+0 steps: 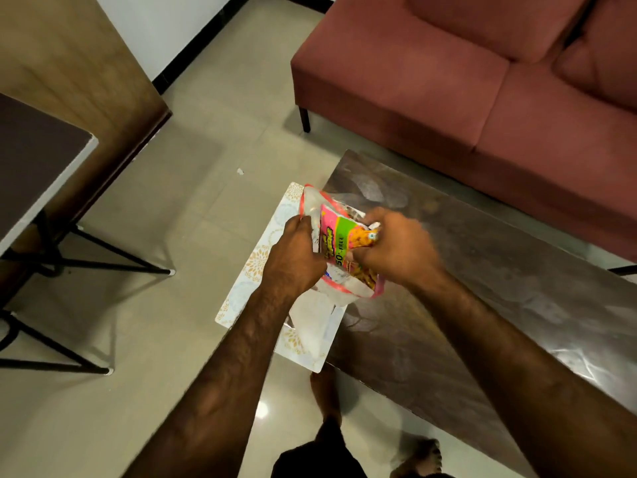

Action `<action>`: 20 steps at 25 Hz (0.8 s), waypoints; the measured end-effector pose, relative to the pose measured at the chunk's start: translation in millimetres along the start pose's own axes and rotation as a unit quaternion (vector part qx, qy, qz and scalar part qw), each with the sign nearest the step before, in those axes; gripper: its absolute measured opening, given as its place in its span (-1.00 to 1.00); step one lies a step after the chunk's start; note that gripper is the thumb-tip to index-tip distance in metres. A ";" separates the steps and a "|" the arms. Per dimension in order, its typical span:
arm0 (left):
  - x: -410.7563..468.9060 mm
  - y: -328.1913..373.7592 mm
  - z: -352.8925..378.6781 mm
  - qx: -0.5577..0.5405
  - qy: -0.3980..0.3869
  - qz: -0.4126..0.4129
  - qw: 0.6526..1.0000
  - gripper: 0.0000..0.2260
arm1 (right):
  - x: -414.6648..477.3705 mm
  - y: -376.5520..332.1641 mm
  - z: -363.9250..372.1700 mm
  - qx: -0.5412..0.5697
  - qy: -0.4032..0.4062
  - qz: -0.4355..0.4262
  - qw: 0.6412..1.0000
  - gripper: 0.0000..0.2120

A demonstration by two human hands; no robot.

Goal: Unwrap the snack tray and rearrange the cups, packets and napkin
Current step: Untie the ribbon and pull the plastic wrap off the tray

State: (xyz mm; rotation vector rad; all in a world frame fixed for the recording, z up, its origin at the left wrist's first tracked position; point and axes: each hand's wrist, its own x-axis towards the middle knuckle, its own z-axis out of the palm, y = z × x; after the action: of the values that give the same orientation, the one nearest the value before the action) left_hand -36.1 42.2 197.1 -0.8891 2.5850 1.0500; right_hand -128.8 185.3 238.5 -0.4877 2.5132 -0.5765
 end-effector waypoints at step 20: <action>-9.8 -18.1 0.0 0.067 0.044 -0.020 0.997 -0.35 | 27.5 188.7 132.0 0.650 0.069 0.398 0.644 -0.55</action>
State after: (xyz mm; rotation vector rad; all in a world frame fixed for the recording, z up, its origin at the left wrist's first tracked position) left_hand -17.4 36.5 190.8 -0.9711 2.6603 0.8337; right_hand -120.6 292.9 33.2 1.1512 1.4509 -1.7203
